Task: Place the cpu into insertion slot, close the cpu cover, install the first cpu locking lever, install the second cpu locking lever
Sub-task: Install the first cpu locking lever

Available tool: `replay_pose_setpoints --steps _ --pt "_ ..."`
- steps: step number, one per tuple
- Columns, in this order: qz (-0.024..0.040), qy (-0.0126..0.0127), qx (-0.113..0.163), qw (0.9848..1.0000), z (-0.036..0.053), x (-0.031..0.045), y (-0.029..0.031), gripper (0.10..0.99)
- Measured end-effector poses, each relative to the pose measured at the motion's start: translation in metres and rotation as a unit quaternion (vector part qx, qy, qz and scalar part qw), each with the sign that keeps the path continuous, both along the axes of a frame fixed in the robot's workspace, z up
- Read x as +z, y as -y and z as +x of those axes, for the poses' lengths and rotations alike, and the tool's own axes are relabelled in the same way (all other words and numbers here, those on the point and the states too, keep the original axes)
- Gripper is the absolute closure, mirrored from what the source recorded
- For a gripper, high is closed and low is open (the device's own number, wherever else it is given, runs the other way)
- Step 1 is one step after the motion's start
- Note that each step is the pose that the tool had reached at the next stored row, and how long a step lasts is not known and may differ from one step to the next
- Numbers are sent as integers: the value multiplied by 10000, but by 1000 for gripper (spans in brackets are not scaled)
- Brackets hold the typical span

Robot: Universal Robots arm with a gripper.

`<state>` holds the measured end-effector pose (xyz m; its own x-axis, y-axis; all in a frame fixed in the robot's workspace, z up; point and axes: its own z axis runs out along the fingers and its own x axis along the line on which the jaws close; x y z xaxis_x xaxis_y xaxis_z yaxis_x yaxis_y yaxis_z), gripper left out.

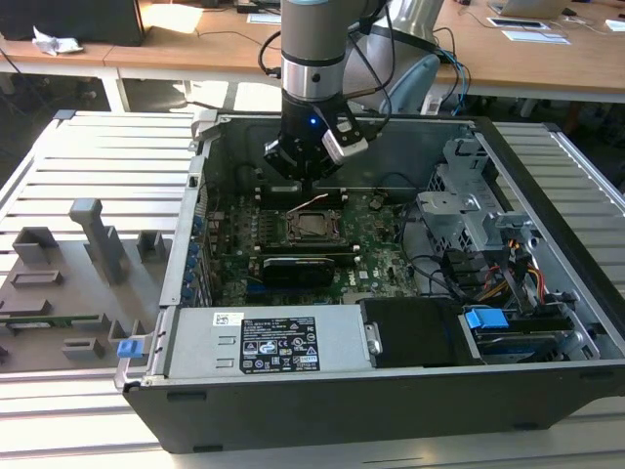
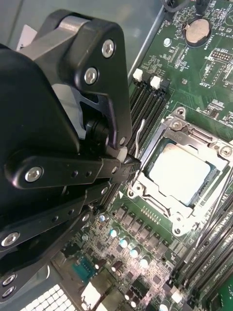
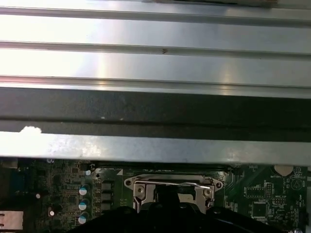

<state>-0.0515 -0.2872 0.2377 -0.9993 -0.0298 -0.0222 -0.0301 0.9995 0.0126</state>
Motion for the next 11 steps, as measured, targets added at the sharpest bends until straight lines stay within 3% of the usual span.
replay_pose_setpoints --steps 11 --pt "-2 1 0 10000 0 -133 -124 980"
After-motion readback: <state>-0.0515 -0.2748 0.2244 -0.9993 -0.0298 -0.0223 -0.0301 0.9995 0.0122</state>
